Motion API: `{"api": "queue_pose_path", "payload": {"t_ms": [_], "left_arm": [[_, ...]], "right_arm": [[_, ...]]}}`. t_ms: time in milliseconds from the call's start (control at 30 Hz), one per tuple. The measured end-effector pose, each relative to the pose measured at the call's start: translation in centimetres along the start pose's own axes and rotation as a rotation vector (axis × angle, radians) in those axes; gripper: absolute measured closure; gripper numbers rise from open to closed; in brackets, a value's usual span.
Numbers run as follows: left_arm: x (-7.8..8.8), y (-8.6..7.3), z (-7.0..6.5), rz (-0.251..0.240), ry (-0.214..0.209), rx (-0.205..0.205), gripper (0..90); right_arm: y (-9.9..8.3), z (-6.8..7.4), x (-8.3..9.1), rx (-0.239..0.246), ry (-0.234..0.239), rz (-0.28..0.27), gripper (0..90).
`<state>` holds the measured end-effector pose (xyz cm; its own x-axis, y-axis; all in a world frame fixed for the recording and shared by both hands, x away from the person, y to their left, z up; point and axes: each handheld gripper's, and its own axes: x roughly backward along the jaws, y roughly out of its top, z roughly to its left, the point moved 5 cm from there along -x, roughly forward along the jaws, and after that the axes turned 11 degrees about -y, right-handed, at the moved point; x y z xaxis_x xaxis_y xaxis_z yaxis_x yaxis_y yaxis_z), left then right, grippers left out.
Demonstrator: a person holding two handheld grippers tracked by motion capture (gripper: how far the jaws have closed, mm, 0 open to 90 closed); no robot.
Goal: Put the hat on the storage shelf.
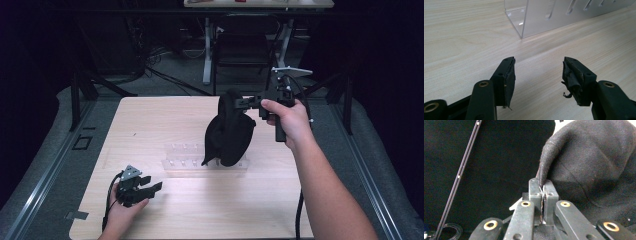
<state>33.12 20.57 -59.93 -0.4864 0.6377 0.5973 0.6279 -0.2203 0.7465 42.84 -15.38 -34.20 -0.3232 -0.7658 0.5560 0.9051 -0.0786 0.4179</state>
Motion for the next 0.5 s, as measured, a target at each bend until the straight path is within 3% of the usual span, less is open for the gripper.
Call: {"api": "queue_pose_path", "payload": {"t_ms": [233, 500], "left_arm": [[0.0, 0.0, -0.1, 0.004, -0.003, -0.002, 43.8], [0.0, 0.3, -0.7, -0.010, -0.005, -0.048, 45.0]], "right_arm": [[-0.2, 0.4, -0.7, 0.002, 0.018, 0.004, 88.1], [-0.5, 1.0, -1.6, -0.005, 0.039, 0.004, 87.9]]}}
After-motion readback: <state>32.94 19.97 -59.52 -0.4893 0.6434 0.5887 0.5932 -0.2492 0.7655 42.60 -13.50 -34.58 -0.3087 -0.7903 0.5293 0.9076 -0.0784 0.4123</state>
